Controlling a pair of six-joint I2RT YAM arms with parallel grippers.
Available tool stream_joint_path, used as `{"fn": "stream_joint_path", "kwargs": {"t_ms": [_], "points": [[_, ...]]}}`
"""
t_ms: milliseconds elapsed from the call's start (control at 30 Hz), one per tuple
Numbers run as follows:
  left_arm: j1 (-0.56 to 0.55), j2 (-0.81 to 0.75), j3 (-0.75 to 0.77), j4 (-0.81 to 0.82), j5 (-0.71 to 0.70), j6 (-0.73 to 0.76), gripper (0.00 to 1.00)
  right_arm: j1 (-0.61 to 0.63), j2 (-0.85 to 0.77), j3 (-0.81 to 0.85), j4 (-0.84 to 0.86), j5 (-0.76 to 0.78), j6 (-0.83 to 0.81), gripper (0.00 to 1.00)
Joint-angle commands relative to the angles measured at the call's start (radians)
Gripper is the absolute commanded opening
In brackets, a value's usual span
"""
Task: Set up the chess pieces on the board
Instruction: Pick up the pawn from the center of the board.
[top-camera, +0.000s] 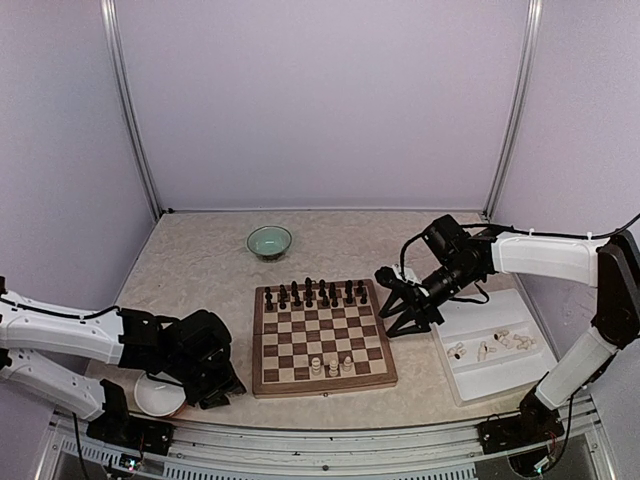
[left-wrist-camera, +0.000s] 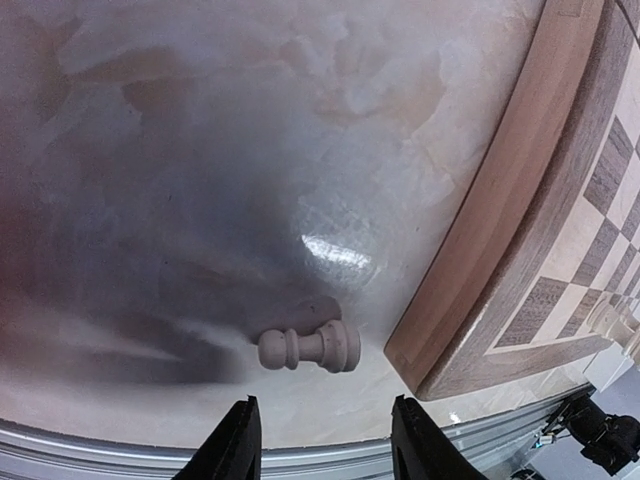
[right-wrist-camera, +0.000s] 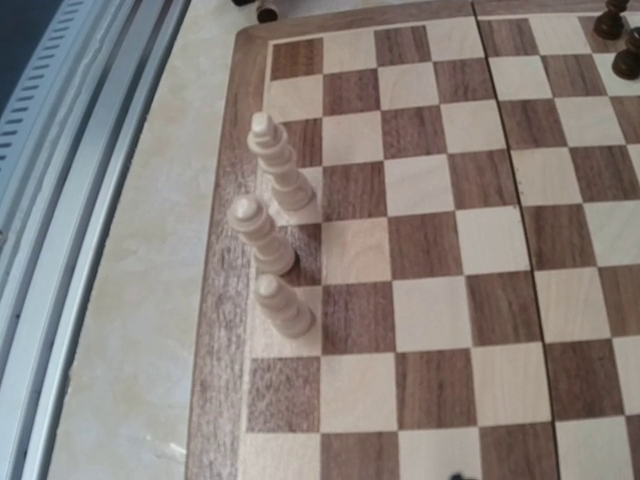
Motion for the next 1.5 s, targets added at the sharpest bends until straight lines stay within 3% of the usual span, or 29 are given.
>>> {"fn": "stream_joint_path", "kwargs": {"t_ms": [0,433,833,1033,1467], "points": [[0.001,0.026,-0.015,0.046,0.014,-0.013,0.45,0.014,0.000,0.026,-0.041,-0.002,-0.030,0.53],[0.070,0.046,-0.084,0.164,0.023,-0.005,0.39,0.016,-0.004,0.026,-0.048,-0.004,-0.034,0.53],[0.135,0.201,-0.040,0.202,0.030,0.117,0.36,0.017,0.016,0.030,-0.060,-0.002,-0.040,0.53],[0.145,0.260,-0.032,0.208,0.049,0.154,0.30,0.017,0.021,0.031,-0.065,-0.005,-0.041,0.53],[0.070,0.370,0.119,-0.045,-0.024,0.343,0.30,0.029,0.060,0.045,-0.083,0.001,-0.049,0.53]]}}
